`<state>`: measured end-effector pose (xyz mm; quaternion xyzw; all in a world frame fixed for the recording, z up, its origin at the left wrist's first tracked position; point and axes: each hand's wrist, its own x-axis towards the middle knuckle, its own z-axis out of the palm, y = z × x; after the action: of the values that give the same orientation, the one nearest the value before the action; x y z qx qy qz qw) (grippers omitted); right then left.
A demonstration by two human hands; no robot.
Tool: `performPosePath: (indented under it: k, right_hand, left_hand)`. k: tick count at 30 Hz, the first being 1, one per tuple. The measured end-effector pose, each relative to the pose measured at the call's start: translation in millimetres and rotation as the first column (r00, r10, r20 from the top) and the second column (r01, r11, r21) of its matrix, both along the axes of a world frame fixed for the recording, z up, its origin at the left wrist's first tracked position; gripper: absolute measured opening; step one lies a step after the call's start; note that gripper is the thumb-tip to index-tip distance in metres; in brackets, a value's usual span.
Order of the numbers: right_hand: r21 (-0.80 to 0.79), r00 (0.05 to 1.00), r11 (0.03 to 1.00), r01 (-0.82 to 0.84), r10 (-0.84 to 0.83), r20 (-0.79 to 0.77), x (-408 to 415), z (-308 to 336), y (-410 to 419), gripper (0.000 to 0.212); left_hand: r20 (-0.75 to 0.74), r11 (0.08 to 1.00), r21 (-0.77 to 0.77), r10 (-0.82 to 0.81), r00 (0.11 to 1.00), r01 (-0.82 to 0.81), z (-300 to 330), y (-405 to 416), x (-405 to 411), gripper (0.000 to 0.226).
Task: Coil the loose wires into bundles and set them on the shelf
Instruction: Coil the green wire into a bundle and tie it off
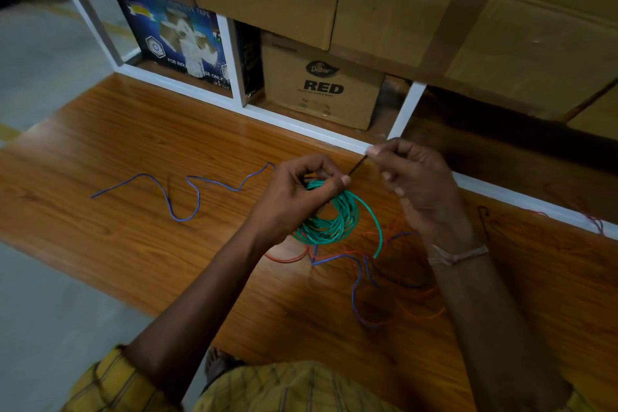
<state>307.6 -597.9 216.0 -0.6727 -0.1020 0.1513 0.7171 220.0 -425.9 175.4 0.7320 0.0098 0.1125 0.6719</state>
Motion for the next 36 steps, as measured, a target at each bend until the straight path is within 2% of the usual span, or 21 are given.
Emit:
performPosePath:
  k: [2, 4, 8, 13, 19, 23, 25, 28, 30, 34, 36]
  right_hand:
    - [0.027, 0.994, 0.994, 0.106, -0.107, 0.025, 8, -1, 0, 0.01]
    - [0.052, 0.992, 0.992, 0.118, -0.12, 0.043, 10, -7, 5, 0.013]
    - [0.027, 1.0, 1.0, -0.014, 0.014, 0.002, 5, -20, 14, 0.011]
    - [0.128, 0.991, 0.986, -0.103, 0.113, -0.071, 3, -19, 16, 0.016]
    - [-0.034, 0.989, 0.999, -0.005, 0.01, 0.149, 5, -35, 29, 0.023]
    - [0.044, 0.999, 0.998, 0.038, -0.039, 0.009, 19, -42, 45, 0.028]
    - [0.045, 0.997, 0.996, 0.073, -0.072, -0.02, 27, -43, 53, 0.028]
    - [0.019, 0.995, 0.995, 0.093, -0.093, -0.034, 38, -52, 62, 0.028]
    - [-0.012, 0.999, 0.999, 0.031, -0.032, -0.038, 46, -55, 61, 0.027]
    - [-0.236, 0.982, 0.956, -0.177, 0.154, -0.11, 55, -67, 35, 0.037]
    - [-0.247, 0.956, 0.925, -0.287, 0.26, -0.136, 47, -89, 28, 0.026]
  left_hand:
    - [-0.023, 1.0, 0.005, 0.01, 1.0, -0.01, -5, 1, -2, 0.014]
    - [-0.027, 1.0, -0.001, 0.016, 1.0, -0.016, -7, 2, -2, 0.014]
    - [-0.014, 1.0, 0.015, 0.02, 1.0, -0.02, -6, 4, 2, 0.016]
    - [-0.036, 0.998, -0.016, 0.052, 0.998, -0.053, -15, 6, 7, 0.017]
    - [-0.085, 0.99, -0.121, 0.061, 0.994, -0.072, -28, 4, 13, 0.012]
    - [-0.116, 0.978, -0.196, 0.047, 0.992, -0.07, -33, -5, 17, 0.017]
    - [-0.121, 0.957, -0.278, 0.049, 0.991, -0.081, -35, -8, 19, 0.02]
    - [-0.14, 0.955, -0.282, 0.057, 0.989, -0.095, -40, -3, 27, 0.023]
    - [-0.145, 0.963, -0.249, 0.065, 0.987, -0.1, -46, 7, 32, 0.021]
    - [-0.171, 0.968, -0.195, 0.125, 0.977, -0.158, -65, 31, 44, 0.012]
    - [-0.189, 0.962, -0.208, 0.14, 0.972, -0.179, -76, 38, 55, 0.012]
